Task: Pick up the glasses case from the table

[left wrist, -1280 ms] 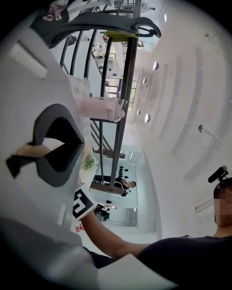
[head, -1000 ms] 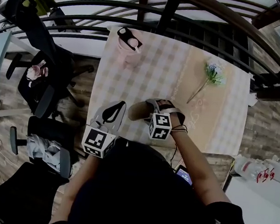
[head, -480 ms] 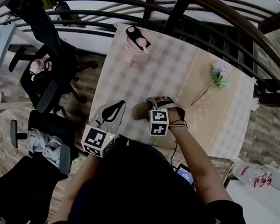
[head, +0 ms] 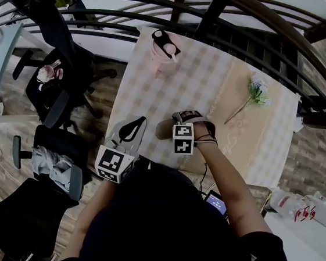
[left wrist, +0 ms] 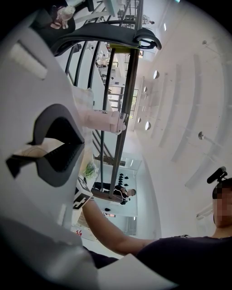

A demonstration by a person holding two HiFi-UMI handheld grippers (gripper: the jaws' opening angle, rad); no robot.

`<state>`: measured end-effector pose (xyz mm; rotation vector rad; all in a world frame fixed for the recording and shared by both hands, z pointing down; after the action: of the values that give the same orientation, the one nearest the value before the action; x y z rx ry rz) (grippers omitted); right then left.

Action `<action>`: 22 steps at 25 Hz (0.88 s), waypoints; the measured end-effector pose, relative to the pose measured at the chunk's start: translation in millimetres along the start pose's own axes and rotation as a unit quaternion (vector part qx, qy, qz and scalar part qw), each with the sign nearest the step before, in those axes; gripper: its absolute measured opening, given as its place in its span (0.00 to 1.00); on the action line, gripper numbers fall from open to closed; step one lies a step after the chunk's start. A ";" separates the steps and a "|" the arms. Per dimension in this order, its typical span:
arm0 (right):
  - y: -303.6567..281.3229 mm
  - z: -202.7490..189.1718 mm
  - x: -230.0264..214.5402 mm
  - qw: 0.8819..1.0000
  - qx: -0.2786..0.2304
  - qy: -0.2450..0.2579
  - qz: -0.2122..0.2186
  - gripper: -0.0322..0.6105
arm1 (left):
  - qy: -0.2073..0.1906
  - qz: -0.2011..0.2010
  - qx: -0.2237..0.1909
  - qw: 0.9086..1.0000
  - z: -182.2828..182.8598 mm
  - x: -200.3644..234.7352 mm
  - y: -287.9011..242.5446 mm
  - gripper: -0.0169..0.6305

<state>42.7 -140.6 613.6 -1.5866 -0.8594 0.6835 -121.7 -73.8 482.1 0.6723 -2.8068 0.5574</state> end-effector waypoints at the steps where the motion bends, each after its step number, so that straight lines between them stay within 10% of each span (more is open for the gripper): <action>1: -1.2 0.3 -0.6 1.000 0.001 0.002 0.003 0.62 | 0.000 0.001 0.000 1.000 -0.3 0.2 0.5 0.04; 22: 6.1 5.1 -6.4 1.000 -0.001 -0.013 0.003 0.62 | -0.005 -0.004 -0.007 1.000 0.9 -2.1 7.6 0.04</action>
<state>36.0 -143.6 606.5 -1.5857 -0.8738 0.7089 -123.5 -67.1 478.4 0.6843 -2.8143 0.5338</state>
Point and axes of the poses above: the fingertips, and each gripper's own axes: y backward along the fingers, x to its left, z out of its top, the point moved 10 cm from there along y, backward along the fingers, and after that the axes turned 7 degrees about y, right-handed, at the moved point
